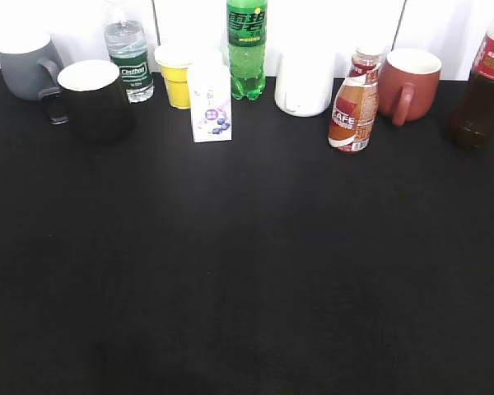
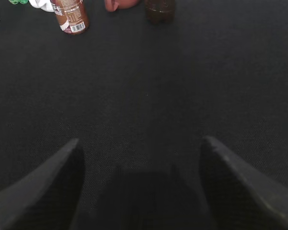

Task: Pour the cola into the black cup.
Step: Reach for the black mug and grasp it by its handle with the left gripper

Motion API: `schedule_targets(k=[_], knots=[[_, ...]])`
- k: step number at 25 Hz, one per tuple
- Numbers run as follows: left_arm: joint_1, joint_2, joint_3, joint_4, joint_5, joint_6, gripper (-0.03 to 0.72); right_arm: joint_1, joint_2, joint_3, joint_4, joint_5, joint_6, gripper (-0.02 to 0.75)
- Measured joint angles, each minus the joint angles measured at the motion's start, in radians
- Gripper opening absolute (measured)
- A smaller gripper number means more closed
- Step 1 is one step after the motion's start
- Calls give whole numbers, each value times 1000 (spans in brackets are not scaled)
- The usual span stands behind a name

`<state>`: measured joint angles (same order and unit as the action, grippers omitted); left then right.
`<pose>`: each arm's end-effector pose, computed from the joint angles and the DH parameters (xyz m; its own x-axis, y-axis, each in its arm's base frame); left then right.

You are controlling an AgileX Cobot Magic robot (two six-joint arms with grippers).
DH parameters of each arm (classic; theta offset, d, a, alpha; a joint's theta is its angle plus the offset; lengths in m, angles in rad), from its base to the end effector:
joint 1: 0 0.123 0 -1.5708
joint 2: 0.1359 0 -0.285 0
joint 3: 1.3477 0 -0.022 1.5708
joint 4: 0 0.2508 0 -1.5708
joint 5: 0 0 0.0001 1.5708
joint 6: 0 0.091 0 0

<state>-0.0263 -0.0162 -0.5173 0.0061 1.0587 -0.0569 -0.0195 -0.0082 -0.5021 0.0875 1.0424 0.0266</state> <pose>-0.0094 0.0007 0.2821 -0.4245 -0.0427 -0.9044 -0.0014 0.9989 -0.0466 -0.0056 0.0070 0.2796 -0.4312 0.0790 -0.8988 -0.0183 0.9952 0.0962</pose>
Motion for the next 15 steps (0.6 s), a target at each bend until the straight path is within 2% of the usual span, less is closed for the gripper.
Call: schedule_targets(k=[7, 8, 11, 14, 15], knots=[[0, 7, -5, -6, -5, 0, 582, 0, 0, 0, 0, 0, 0, 565], [0, 25, -17, -12, -62, 0, 575, 0, 0, 0, 0, 0, 0, 565], [-3, 136, 30, 2, -554, 0, 547, 0, 0, 0, 0, 0, 1, 565], [-3, 443, 176, 15, -1181, 0, 532, 0, 0, 0, 0, 0, 1, 565], [-3, 567, 198, 15, -1327, 0, 531, 0, 0, 0, 0, 0, 1, 565]])
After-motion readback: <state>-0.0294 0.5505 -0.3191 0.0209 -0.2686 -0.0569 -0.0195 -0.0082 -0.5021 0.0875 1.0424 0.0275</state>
